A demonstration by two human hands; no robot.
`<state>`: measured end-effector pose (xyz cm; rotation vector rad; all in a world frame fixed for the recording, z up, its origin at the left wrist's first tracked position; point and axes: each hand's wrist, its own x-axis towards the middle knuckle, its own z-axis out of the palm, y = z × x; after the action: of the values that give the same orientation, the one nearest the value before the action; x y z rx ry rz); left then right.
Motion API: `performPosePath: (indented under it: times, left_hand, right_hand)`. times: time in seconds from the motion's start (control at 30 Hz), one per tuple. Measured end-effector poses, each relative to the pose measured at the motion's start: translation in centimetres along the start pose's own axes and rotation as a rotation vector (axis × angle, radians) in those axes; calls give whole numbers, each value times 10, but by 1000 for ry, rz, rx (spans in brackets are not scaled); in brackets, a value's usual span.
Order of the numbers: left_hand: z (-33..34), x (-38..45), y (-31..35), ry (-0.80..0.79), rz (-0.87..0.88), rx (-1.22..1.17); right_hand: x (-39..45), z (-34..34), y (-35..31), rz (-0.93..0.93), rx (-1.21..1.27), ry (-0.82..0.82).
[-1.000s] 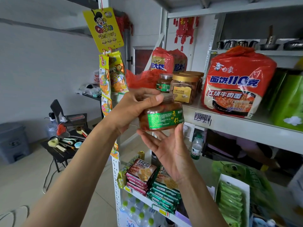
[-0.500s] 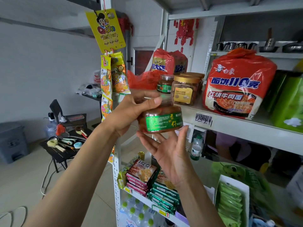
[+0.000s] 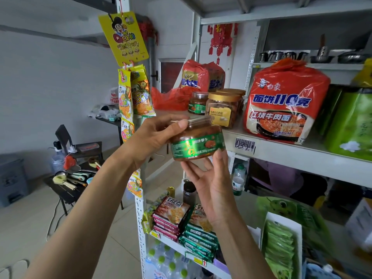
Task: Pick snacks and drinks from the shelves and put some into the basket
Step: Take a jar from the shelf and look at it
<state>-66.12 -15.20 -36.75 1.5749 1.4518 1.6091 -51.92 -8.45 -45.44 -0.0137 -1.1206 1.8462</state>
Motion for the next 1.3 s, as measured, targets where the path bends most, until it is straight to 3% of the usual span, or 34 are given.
performPosePath:
  times: [0.33, 0.97, 1.17, 1.3]
  left_hand:
    - [8, 1, 1, 79, -56, -48]
    - [4, 5, -11, 119, -2, -134]
    - [-2, 8, -24, 94, 26, -191]
    - [-4, 8, -28, 29, 43, -231]
  right_hand:
    - [-5, 4, 2, -16, -61, 17]
    - [-1, -1, 6, 22, -117, -1]
    - [-2, -1, 6, 134, -62, -53]
    - [5, -2, 4, 135, -50, -1]
